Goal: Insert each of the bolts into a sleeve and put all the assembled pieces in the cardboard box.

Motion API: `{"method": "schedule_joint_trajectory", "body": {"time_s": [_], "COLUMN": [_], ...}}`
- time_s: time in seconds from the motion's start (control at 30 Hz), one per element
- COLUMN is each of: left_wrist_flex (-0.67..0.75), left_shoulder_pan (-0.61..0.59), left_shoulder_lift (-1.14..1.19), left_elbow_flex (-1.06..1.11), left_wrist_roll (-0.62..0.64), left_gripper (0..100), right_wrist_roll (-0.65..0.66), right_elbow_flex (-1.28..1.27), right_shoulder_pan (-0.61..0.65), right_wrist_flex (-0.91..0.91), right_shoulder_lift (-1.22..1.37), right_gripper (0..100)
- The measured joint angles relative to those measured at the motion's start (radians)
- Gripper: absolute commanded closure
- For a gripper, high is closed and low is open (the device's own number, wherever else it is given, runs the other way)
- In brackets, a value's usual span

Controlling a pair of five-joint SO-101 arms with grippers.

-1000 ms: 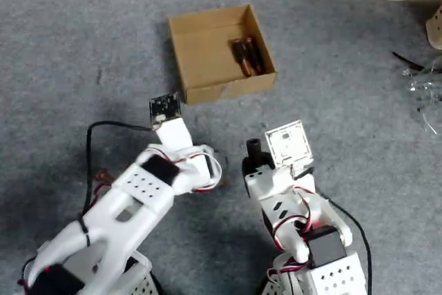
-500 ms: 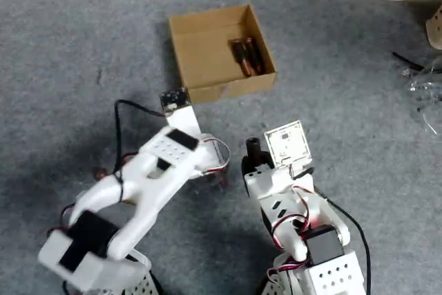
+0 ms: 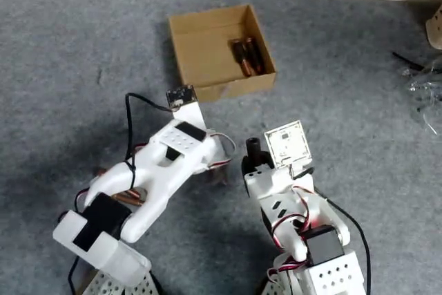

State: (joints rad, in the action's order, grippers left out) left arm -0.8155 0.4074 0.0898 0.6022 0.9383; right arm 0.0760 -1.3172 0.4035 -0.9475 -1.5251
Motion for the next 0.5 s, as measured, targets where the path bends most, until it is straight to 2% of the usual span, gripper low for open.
{"method": "schedule_joint_trajectory", "body": {"time_s": [0.03, 0.2, 0.5], "left_wrist_flex": [0.008, 0.008, 0.003], "left_shoulder_pan": [0.002, 0.002, -0.04], "left_shoulder_lift": [0.002, 0.005, 0.005], "left_elbow_flex": [-0.008, -0.014, -0.014], "left_wrist_roll": [-0.002, -0.003, -0.1], "left_gripper": [97, 99, 100], "right_wrist_roll": [0.0, 0.0, 0.0], "right_elbow_flex": [0.0, -0.029, -0.031], "right_shoulder_pan": [0.0, 0.0, 0.0], "right_wrist_flex": [0.0, 0.0, 0.006], "right_shoulder_lift": [0.0, 0.0, 0.0], "right_gripper": [99.5, 99.5, 99.5]}}
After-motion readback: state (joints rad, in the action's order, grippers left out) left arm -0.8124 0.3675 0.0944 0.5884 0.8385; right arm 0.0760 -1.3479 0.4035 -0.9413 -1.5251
